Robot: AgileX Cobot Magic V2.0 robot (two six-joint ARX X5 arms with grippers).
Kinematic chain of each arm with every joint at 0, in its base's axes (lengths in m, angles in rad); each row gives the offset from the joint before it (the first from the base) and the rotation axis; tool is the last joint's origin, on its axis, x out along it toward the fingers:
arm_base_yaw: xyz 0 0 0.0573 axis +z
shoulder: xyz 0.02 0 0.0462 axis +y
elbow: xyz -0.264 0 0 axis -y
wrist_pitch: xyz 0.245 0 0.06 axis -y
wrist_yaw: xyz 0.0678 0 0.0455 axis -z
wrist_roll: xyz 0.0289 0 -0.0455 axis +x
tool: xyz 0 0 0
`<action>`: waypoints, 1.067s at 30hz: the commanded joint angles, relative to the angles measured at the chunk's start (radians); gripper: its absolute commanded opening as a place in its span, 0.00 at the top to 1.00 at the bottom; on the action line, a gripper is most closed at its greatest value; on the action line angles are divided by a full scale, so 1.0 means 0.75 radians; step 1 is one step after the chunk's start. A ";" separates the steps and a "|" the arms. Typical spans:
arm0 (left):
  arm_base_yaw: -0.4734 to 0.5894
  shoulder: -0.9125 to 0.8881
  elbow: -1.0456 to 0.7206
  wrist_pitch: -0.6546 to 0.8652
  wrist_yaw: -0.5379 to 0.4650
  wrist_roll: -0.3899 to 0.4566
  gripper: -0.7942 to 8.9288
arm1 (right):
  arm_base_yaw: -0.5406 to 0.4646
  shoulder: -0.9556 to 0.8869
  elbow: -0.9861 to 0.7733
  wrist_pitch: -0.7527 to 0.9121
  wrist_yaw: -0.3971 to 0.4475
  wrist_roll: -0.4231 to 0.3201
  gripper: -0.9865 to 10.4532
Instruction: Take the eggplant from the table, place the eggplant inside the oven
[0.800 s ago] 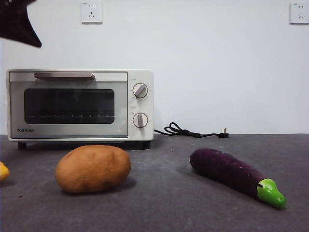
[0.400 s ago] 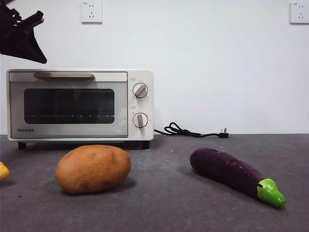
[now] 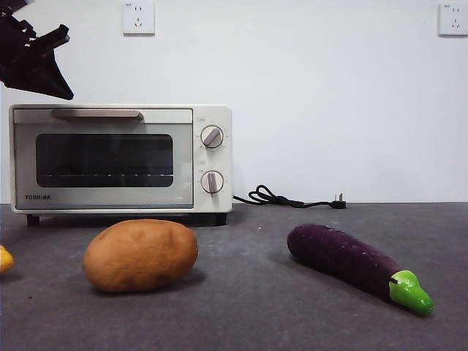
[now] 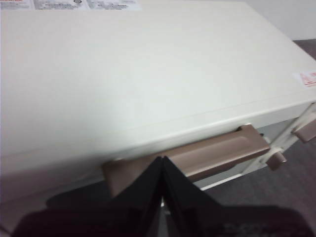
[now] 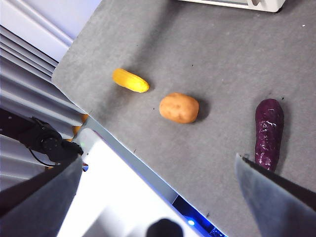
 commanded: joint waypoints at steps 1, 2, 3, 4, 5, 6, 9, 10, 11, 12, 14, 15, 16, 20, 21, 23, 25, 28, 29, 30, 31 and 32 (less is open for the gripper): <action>0.002 0.015 -0.003 0.032 -0.043 0.044 0.92 | 0.003 0.002 0.002 0.003 0.002 -0.015 0.42; 0.002 0.015 -0.003 0.038 -0.051 0.044 0.92 | 0.003 0.002 0.002 0.003 0.002 -0.015 0.42; 0.002 0.015 -0.003 0.044 -0.053 0.045 0.92 | 0.003 0.002 0.002 0.003 0.002 -0.015 0.42; 0.002 0.015 -0.003 0.048 -0.053 0.045 0.92 | 0.003 0.002 0.002 0.003 0.002 -0.015 0.42; 0.002 0.015 -0.003 0.052 -0.053 0.045 0.92 | 0.003 0.002 0.002 0.002 0.002 -0.015 0.42; 0.002 0.015 -0.003 0.054 -0.053 0.049 0.92 | 0.003 0.002 0.002 0.002 0.002 -0.015 0.42; -0.005 0.023 -0.003 0.062 -0.052 0.055 0.92 | 0.003 0.002 0.002 0.003 0.002 -0.015 0.42; -0.010 0.028 -0.003 0.065 -0.053 0.055 0.92 | 0.003 0.003 0.002 0.003 0.002 -0.015 0.42; -0.015 0.034 -0.003 0.064 -0.053 0.055 0.92 | 0.003 0.003 0.002 0.003 0.002 -0.015 0.42; -0.017 0.040 -0.003 0.063 -0.053 0.055 0.92 | 0.003 0.003 0.002 0.003 0.002 -0.015 0.42; -0.025 0.061 -0.003 0.058 -0.053 0.055 0.92 | 0.003 0.002 0.002 0.003 0.002 -0.015 0.42; -0.028 0.068 -0.003 0.050 -0.053 0.056 0.92 | 0.003 0.003 0.002 0.003 0.002 -0.015 0.42; -0.032 0.083 -0.003 0.048 -0.053 0.056 0.92 | 0.003 0.003 0.002 0.003 0.002 -0.015 0.42; -0.038 0.117 -0.003 0.029 -0.053 0.058 0.92 | 0.003 0.003 0.002 0.002 0.003 -0.015 0.42; -0.039 0.124 -0.003 0.025 -0.053 0.058 0.92 | 0.003 0.003 0.002 0.002 0.007 -0.015 0.42; -0.044 0.125 -0.003 0.000 -0.053 0.060 0.92 | 0.003 0.003 0.002 0.003 0.008 -0.015 0.42; -0.049 0.125 -0.003 -0.022 -0.051 0.061 0.92 | 0.002 0.003 0.002 0.008 0.009 -0.015 0.42; -0.063 0.125 -0.003 -0.050 -0.052 0.070 0.92 | 0.003 0.003 0.002 0.019 0.022 -0.015 0.42; -0.070 0.125 -0.003 -0.065 -0.052 0.070 0.92 | 0.003 0.003 0.002 0.025 0.021 -0.015 0.42; -0.076 0.125 -0.003 -0.075 -0.052 0.071 0.92 | 0.003 0.003 0.002 0.031 0.022 -0.014 0.42; -0.082 0.125 -0.003 -0.089 -0.052 0.076 0.92 | 0.003 0.003 0.002 0.033 0.021 -0.014 0.42; -0.090 0.125 -0.003 -0.100 -0.052 0.083 0.92 | 0.003 0.003 0.002 0.034 0.021 -0.014 0.42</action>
